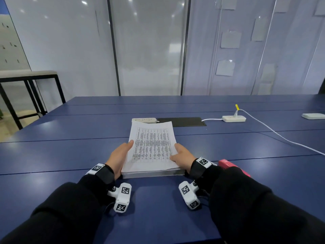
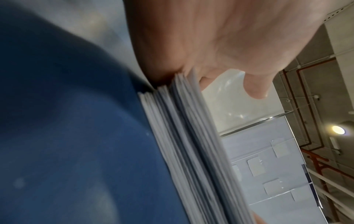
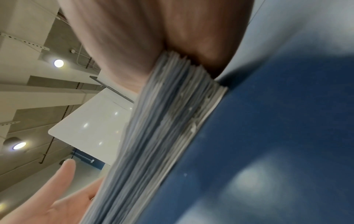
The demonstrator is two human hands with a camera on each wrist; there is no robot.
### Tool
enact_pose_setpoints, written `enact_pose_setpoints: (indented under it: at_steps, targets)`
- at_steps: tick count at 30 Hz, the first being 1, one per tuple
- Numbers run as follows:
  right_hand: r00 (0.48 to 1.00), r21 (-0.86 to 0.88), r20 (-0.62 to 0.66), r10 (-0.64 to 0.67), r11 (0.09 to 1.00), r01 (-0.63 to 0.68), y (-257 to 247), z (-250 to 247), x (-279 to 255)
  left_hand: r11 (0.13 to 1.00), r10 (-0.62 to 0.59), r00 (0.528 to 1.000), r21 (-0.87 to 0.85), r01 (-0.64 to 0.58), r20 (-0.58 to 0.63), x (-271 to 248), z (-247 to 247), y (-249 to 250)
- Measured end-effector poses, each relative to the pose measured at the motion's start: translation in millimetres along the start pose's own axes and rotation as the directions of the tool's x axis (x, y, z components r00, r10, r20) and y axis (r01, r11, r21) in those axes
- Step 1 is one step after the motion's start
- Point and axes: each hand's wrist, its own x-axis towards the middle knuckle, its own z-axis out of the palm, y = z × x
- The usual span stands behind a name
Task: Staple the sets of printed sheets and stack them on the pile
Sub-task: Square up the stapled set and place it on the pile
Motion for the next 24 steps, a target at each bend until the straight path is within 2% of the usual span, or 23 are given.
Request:
enact_pose_setpoints:
  at_steps: [10, 15, 17, 19, 21, 22, 24]
  targets:
    - [0.999, 0.079, 0.045, 0.001, 0.997, -0.005, 6, -2, 4, 0.998, 0.001, 1.000, 0.067, 0.000, -0.006, 5, -7, -6]
    - [0.999, 0.146, 0.025, 0.034, 0.989, -0.037, -7, -7, -9, 0.997, -0.005, 1.000, 0.079, 0.006, -0.017, 7, -7, -4]
    - [0.999, 0.164, -0.027, 0.038, 0.986, -0.033, -25, -13, -29, 0.998, -0.020, 0.999, 0.059, 0.021, -0.028, -3, -1, 2]
    - [0.997, 0.090, -0.081, 0.007, 0.996, 0.000, -31, -31, -47, 1.000, -0.015, 1.000, 0.020, 0.016, -0.011, -12, -3, 5]
    - [0.993, -0.106, -0.118, -0.027, 0.994, 0.014, -26, -61, -63, 1.000, 0.007, 0.998, 0.007, -0.007, -0.064, -19, -14, 4]
    - [0.988, -0.244, -0.146, -0.042, 0.970, 0.005, -20, -80, -71, 1.000, 0.017, 0.996, 0.023, -0.015, -0.087, -23, -24, 4]
    - [0.981, -0.541, -0.192, -0.032, 0.838, -0.078, -2, -117, -84, 0.991, 0.060, 0.994, 0.124, -0.049, -0.086, -31, -45, 3]
